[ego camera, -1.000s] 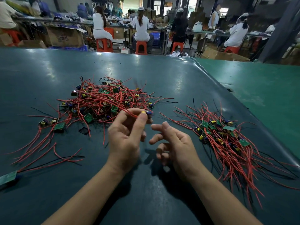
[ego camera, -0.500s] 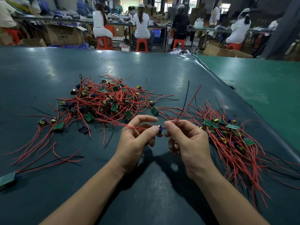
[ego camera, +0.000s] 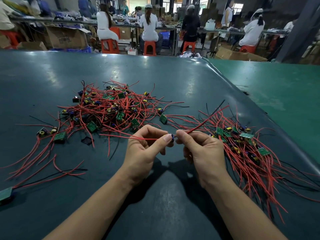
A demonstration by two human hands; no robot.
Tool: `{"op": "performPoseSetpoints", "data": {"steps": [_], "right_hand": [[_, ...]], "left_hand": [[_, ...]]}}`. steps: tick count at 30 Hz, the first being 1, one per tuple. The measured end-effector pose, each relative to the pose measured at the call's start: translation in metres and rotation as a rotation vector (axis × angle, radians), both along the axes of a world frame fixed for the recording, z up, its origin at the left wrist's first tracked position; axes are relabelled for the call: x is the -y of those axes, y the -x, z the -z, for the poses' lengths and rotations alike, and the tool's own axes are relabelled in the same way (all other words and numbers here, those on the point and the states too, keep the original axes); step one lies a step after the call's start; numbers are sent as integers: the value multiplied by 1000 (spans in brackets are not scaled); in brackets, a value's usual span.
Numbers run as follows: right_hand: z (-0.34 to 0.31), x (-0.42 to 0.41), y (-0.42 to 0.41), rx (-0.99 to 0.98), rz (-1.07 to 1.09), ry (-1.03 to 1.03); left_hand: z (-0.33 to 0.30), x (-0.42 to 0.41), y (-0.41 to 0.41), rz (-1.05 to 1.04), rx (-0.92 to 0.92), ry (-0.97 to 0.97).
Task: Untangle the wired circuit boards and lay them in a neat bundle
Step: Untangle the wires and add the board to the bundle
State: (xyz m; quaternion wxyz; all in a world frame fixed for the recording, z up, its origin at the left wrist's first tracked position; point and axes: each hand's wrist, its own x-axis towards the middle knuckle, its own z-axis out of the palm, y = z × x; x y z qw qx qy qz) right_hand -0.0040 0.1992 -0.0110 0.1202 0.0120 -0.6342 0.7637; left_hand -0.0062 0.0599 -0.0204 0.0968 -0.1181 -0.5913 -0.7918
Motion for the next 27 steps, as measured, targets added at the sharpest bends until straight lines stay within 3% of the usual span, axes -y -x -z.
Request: {"op": "performPoseSetpoints", "data": {"steps": [7, 20, 27], "right_hand": [[-6, -27, 12, 35, 213, 283], [2, -18, 10, -17, 241, 222], [-1, -28, 9, -7, 353, 342]], "left_hand": [[0, 7, 0, 9, 23, -114], [-6, 11, 1, -79, 40, -317], [-6, 14, 3, -147, 127, -423]]}}
